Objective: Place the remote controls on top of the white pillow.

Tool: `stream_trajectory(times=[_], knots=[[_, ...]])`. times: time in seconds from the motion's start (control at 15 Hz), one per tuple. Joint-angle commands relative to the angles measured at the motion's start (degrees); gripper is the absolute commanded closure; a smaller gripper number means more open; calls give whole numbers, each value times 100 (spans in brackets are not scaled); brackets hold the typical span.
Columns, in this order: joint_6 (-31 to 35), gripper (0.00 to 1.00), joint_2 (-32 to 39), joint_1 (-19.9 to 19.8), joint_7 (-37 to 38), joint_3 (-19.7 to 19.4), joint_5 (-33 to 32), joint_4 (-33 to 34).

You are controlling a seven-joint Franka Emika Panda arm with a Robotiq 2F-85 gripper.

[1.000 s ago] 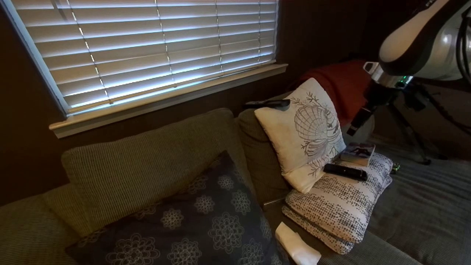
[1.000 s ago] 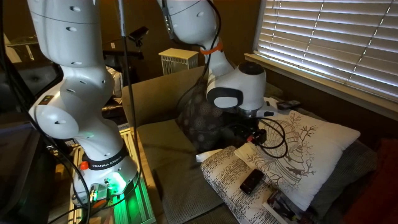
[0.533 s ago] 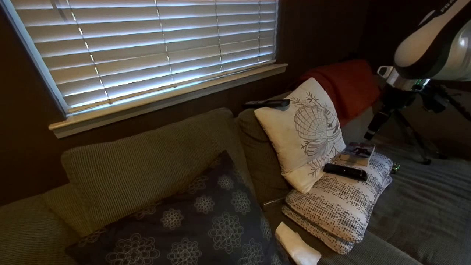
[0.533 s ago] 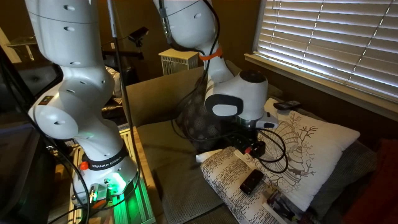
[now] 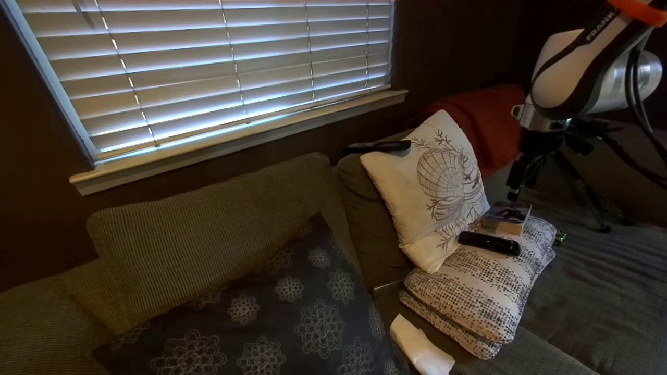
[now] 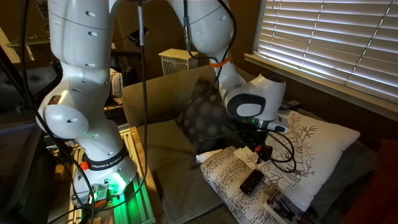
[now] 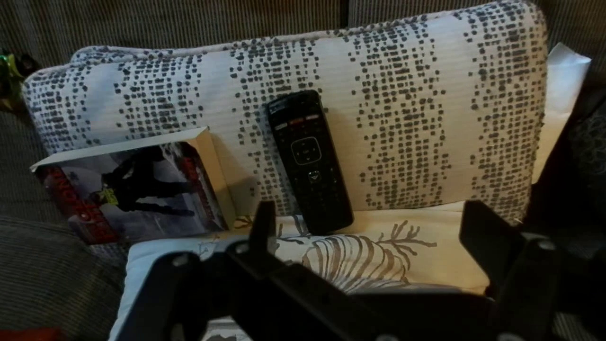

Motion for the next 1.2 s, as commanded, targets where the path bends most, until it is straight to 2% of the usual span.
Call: stream_trajectory(times=[0.0,0.2,0.33,0.6,0.93,1.0,1.13], knots=[[-611,0,671,260,607,-168,-320,792],[-929,0,1093,177,633,-128,-245,1176],[-877,0,1373,106,611,-146,-251,1392],[-813,0,1831,-196,3,12,-265,1715],[-506,0,2242,-317,-216,100,-273,1958],[-571,0,2006,-288,-98,68,-244,1713],[-539,0,2134,-300,-103,87,-248,1818]])
